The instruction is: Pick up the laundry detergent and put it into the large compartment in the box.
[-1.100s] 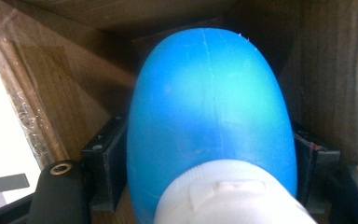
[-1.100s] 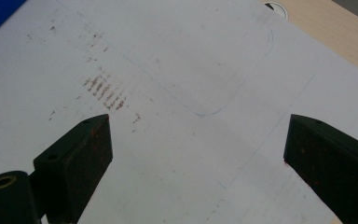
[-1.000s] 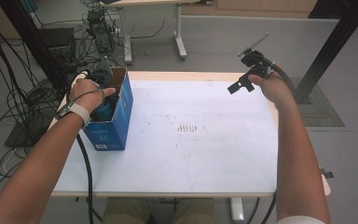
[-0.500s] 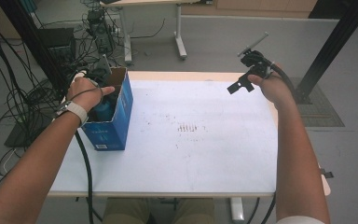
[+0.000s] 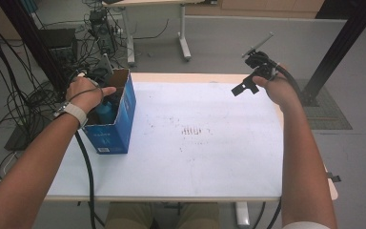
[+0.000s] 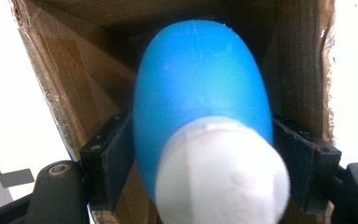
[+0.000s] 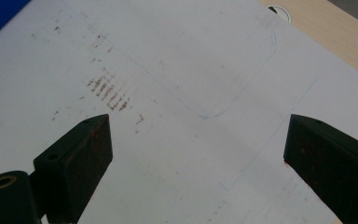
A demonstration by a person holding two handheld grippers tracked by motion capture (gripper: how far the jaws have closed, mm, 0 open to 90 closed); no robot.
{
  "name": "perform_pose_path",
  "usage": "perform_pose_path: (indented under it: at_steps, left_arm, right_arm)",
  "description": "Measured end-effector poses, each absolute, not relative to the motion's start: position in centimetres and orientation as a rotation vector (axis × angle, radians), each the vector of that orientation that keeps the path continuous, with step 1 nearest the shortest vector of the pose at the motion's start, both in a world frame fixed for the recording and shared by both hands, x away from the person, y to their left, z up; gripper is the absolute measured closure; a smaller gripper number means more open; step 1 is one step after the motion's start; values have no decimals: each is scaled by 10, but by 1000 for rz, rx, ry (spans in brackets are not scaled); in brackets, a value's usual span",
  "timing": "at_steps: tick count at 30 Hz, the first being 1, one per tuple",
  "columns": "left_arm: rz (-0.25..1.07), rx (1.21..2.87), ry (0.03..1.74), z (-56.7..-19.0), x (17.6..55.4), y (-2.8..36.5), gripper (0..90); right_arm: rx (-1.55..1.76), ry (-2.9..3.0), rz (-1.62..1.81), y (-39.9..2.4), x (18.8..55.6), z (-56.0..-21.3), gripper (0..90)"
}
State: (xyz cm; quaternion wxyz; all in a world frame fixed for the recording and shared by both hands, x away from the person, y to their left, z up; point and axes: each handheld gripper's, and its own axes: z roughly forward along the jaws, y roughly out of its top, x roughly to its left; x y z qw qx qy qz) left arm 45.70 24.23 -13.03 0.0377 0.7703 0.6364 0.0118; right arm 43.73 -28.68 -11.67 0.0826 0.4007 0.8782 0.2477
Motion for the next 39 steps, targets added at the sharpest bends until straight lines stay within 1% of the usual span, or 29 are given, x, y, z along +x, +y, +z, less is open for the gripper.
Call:
perform_pose_path:
  at_steps: [6, 9, 14, 17, 20, 31, 39]
  left_arm:
    - [27, 2358, 1959, -127, 456, 244, 261]
    - [30, 2352, 1969, -123, 455, 243, 212]
    - [44, 2347, 1971, -117, 451, 242, 175]
    - [61, 2355, 1976, -112, 450, 238, 105]
    - [44, 2351, 1964, -107, 449, 240, 102]
    - [98, 2383, 1883, -81, 442, 236, 84]
    - [131, 2395, 1824, -53, 438, 235, 74]
  right_arm:
    - [1190, 2625, 743, -287, 437, -116, 77]
    - [1189, 2624, 746, -287, 436, -116, 77]
    - [1184, 2626, 750, -286, 435, -116, 77]
    - [1183, 2626, 753, -286, 435, -115, 77]
    - [1182, 2624, 753, -287, 434, -115, 77]
    - [1181, 2621, 761, -289, 432, -113, 77]
    - [1188, 2618, 758, -290, 431, -111, 77]
